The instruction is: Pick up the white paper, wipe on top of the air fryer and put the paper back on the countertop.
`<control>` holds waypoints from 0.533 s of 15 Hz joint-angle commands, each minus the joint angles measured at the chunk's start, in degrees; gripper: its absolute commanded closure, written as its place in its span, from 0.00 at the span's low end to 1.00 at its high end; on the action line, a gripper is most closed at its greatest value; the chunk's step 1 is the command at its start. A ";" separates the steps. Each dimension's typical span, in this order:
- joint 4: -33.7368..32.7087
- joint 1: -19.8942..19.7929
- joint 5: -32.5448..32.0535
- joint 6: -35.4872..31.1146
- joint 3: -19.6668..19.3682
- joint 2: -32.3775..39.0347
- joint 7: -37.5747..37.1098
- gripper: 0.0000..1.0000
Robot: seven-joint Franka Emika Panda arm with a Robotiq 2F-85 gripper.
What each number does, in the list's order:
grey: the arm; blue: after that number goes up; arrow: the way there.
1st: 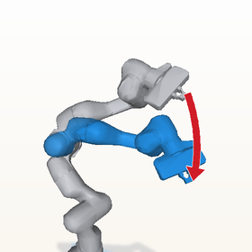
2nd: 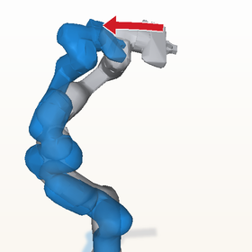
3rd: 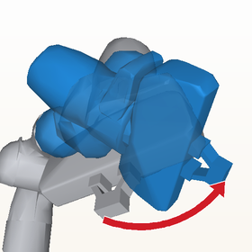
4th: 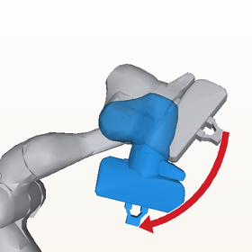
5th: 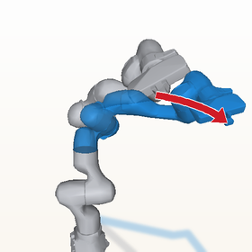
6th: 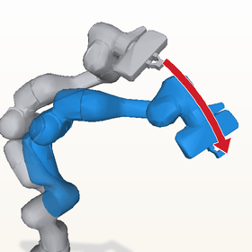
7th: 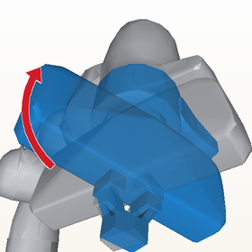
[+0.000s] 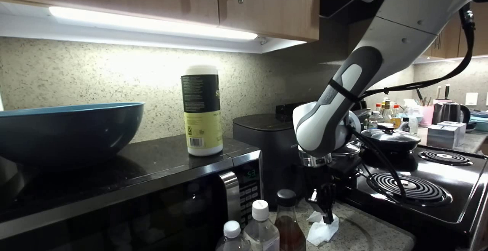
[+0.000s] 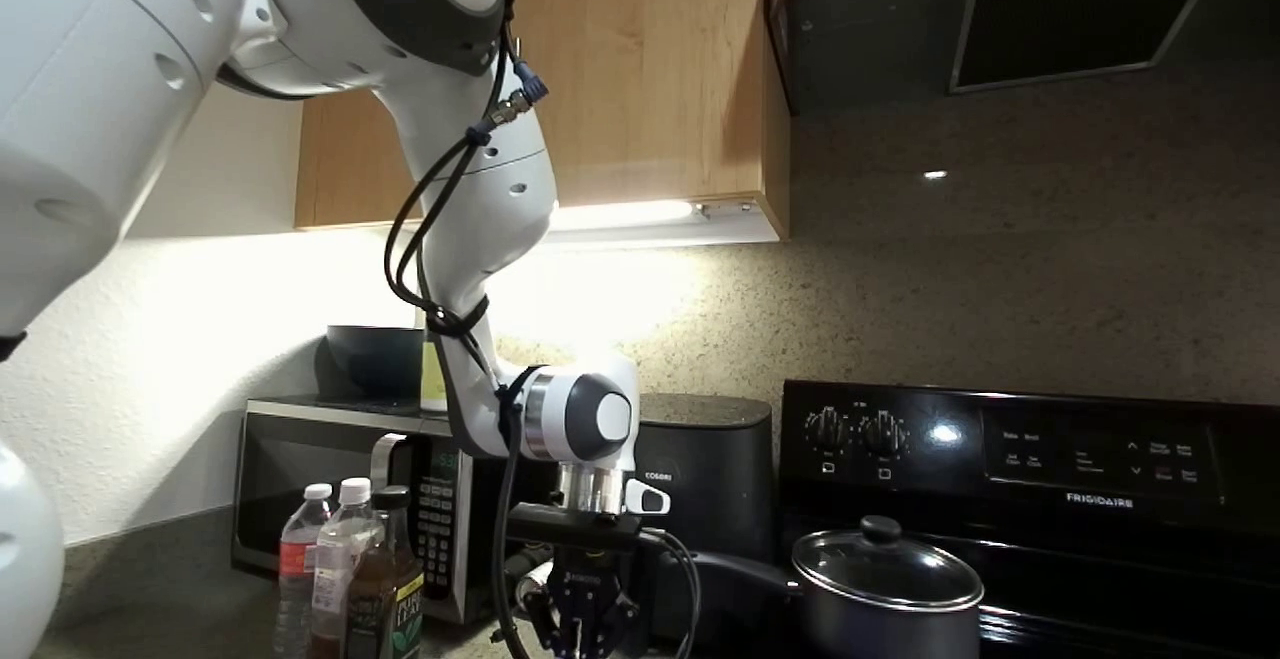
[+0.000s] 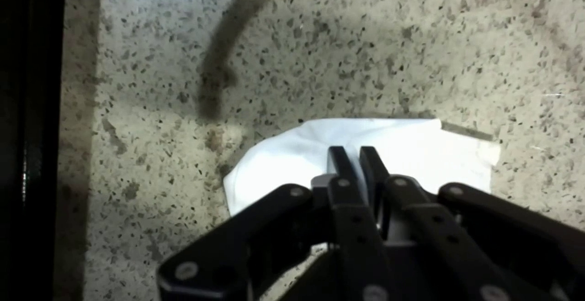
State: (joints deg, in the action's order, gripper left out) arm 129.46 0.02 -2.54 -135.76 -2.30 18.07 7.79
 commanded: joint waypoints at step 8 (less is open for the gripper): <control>6.48 -1.60 1.67 -1.59 1.56 -11.47 0.02 0.99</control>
State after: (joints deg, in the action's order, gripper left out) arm 129.99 -1.31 -2.14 -135.73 -1.80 15.66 7.79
